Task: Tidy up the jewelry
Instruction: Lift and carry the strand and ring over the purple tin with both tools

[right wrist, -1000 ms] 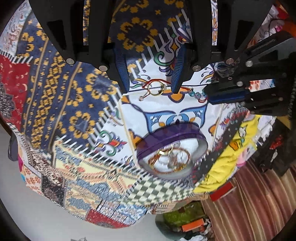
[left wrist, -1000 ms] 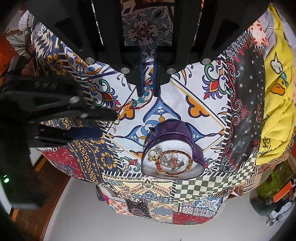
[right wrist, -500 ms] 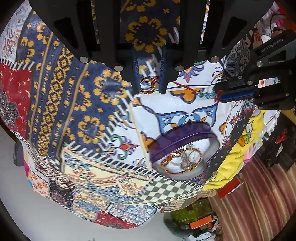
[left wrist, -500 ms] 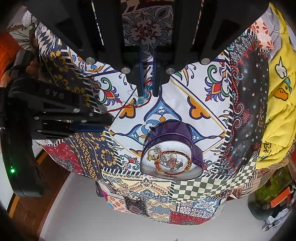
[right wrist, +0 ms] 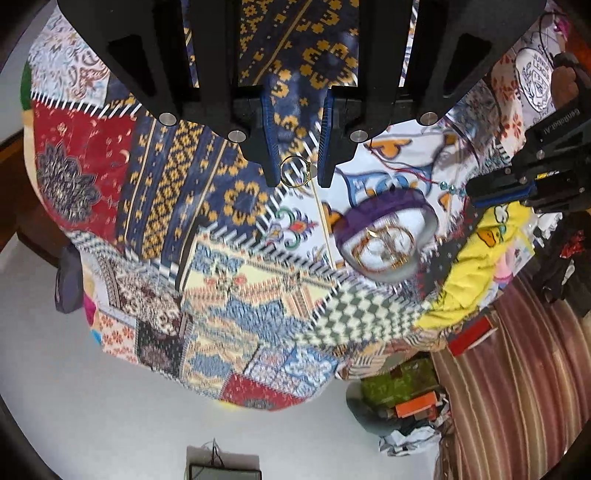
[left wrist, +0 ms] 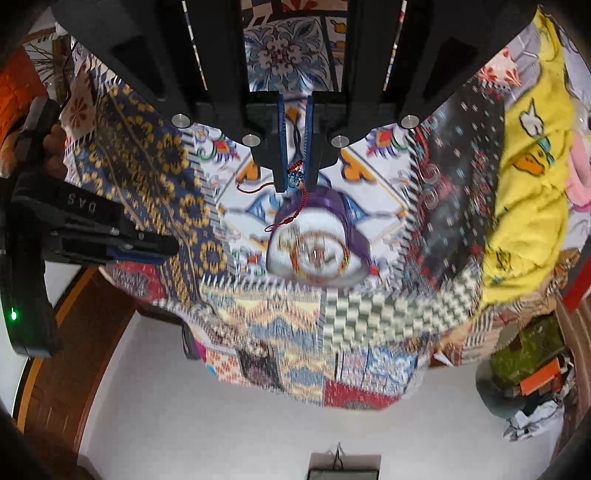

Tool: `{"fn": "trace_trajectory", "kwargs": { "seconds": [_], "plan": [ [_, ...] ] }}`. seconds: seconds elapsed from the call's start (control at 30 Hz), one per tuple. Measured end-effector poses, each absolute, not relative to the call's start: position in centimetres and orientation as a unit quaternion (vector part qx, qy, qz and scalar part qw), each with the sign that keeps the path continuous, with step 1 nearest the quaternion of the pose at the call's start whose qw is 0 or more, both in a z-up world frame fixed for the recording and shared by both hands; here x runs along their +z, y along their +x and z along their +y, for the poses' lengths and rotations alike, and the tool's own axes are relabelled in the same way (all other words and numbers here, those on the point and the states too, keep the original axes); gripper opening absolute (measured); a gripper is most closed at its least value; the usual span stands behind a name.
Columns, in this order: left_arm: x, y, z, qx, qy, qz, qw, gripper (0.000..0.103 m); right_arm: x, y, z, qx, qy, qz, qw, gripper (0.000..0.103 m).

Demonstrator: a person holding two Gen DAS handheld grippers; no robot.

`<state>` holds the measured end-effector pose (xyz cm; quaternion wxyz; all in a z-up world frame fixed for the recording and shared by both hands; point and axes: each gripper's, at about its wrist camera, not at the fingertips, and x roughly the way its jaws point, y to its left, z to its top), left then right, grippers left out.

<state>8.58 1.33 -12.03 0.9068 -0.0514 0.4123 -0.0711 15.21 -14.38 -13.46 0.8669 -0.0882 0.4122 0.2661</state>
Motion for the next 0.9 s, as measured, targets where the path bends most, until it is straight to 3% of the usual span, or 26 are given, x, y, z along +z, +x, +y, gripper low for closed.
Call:
{"fn": "trace_trajectory", "kwargs": {
  "seconds": [0.37,0.9],
  "plan": [
    [-6.8,10.1,2.8,-0.054,-0.045,0.343,0.937,0.007,-10.8,15.6,-12.4,0.293,-0.077,0.372,0.877,0.018],
    [-6.0,14.0,4.5,-0.054,-0.070,0.318,0.944,0.007,-11.5,17.4,-9.1,0.327,-0.080,0.366,0.868,0.018]
  ]
}}
